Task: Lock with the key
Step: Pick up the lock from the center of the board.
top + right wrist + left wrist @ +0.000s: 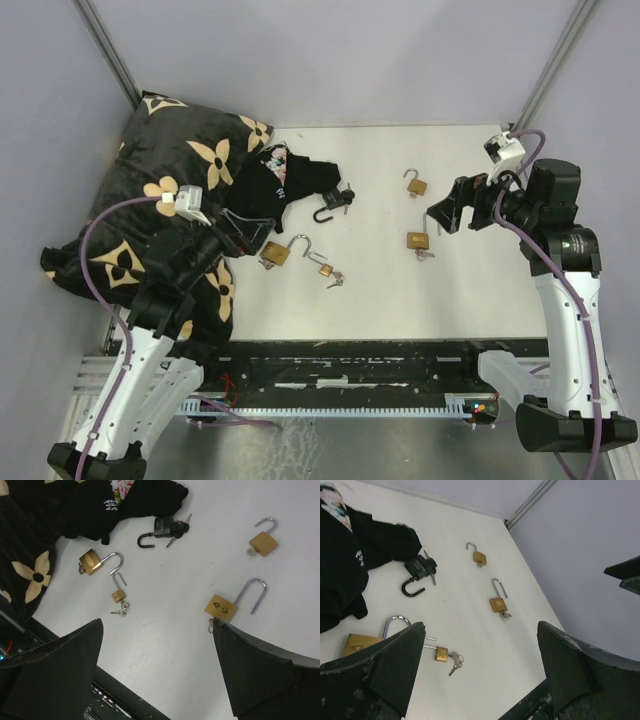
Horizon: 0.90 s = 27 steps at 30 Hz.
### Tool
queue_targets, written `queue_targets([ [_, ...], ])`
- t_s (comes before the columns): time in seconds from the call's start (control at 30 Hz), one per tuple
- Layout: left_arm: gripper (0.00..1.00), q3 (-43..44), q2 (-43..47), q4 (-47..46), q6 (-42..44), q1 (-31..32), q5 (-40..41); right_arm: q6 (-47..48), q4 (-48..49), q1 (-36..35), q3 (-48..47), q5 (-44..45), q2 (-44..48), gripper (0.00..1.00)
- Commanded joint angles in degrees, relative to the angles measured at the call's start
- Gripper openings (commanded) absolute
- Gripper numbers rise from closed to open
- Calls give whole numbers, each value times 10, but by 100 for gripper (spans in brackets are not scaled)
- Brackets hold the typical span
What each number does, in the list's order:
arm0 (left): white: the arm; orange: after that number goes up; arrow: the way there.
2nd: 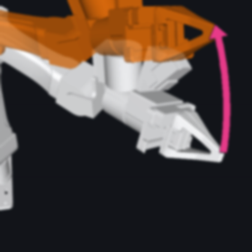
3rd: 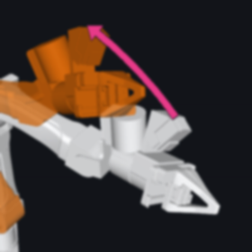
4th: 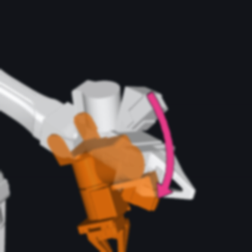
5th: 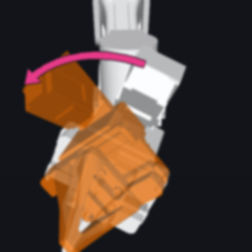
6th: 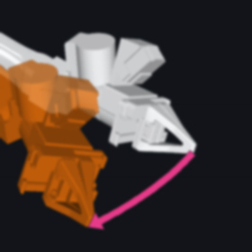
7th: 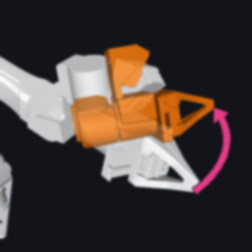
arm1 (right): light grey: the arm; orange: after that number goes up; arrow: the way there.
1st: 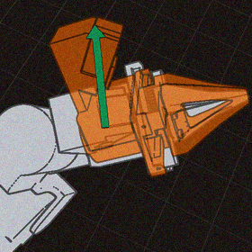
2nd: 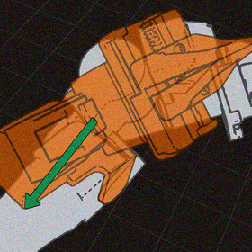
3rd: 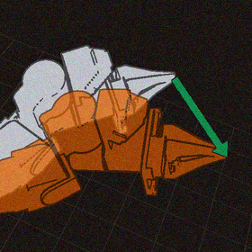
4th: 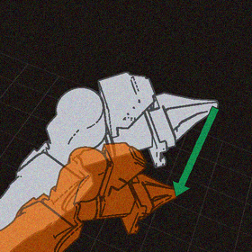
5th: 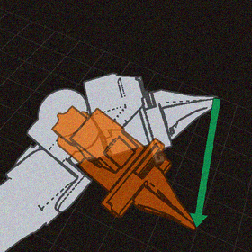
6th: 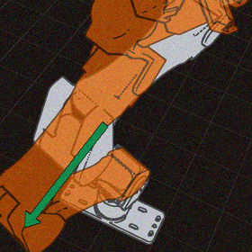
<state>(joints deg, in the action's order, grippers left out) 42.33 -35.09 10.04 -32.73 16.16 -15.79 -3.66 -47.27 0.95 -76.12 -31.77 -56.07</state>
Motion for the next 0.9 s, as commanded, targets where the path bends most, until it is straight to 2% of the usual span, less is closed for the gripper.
queue_targets([
  [0.0, 99, -63, -10, -137, -94, -10, -55, 1, 95, 5, 53, -118, 7, 99],
  [0.17, 99, -101, -47, -156, -86, 9, -61, -2, 157, 7, 106, -194, -15, 99],
  [0.4, 96, -113, -108, -122, -38, 145, 81, 34, 192, 9, 147, -247, -42, 99],
  [0.5, 94, -118, -130, -117, -32, 181, 127, 51, 206, 9, 169, -248, -45, 99],
  [0.67, 93, -130, -169, -109, 20, 194, 235, 71, 213, 9, 201, -248, -55, 99],
  [0.87, 93, -110, -195, -76, 95, 194, 350, 94, 183, 9, 190, -231, -63, 99],
])
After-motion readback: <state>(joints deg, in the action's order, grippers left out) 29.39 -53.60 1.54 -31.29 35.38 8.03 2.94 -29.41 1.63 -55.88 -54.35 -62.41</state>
